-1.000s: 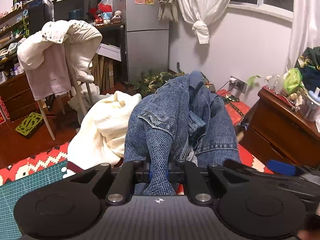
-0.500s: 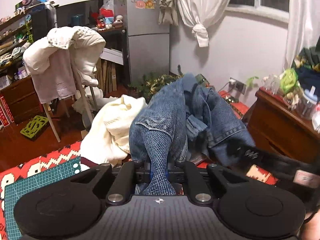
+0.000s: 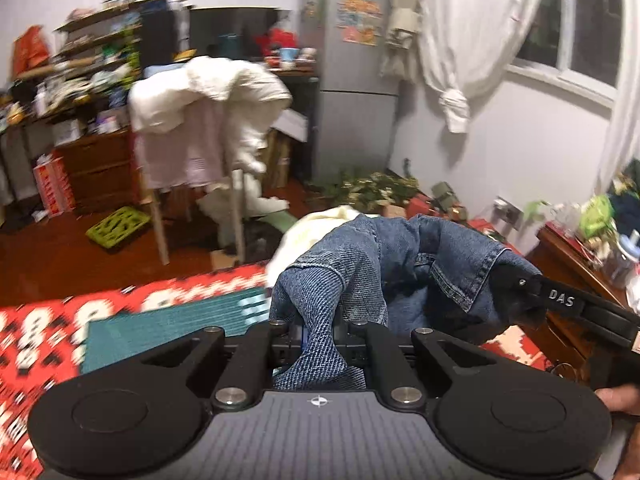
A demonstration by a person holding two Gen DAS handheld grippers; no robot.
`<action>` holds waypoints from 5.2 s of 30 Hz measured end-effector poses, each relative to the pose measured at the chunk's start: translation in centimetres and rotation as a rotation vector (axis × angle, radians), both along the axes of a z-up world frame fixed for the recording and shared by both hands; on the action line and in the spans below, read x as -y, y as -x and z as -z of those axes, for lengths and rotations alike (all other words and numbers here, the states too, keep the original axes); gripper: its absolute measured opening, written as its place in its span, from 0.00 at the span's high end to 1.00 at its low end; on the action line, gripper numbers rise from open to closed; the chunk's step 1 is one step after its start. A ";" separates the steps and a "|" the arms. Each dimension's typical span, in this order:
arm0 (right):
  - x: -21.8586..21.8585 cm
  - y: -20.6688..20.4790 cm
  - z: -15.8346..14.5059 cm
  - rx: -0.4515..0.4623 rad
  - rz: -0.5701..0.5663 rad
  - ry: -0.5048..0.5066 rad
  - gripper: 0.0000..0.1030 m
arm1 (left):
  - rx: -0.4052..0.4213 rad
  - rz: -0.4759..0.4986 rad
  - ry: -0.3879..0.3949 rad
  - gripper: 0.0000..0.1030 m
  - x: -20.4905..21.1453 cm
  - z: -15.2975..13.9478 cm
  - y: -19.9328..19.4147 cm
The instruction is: Fold clothes
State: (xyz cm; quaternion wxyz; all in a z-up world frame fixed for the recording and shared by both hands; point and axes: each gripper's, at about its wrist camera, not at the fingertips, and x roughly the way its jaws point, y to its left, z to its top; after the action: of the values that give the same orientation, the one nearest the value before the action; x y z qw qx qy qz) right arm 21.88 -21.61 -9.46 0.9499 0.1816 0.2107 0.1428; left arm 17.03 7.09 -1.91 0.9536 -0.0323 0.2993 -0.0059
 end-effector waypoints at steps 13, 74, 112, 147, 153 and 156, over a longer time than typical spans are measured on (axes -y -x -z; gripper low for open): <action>-10.6 9.1 -3.9 0.007 -0.268 0.019 0.89 | -0.024 -0.166 0.043 0.92 -9.5 -0.7 9.4; -17.4 9.9 4.6 -0.111 -0.300 0.210 0.52 | -0.142 -0.337 0.308 0.61 -21.0 6.3 13.0; -32.3 15.4 11.9 0.021 -0.538 0.701 0.39 | -0.321 -0.301 0.476 0.80 -20.4 11.4 9.3; -27.1 21.4 6.7 -0.281 -0.351 0.426 0.89 | -0.281 -0.238 0.546 0.80 -20.5 9.1 16.0; -25.4 24.5 6.2 -0.296 -0.346 0.447 0.89 | -0.296 -0.216 0.537 0.80 -19.6 8.8 17.9; -24.8 25.7 6.0 -0.292 -0.346 0.441 0.89 | -0.311 -0.217 0.525 0.80 -19.3 9.0 18.2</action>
State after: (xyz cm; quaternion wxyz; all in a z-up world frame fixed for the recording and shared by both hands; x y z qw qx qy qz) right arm -3.85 3.19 -15.48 0.8877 -0.0487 0.3984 0.2257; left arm -1.13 26.42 -10.91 0.8505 -0.3095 0.4245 0.0240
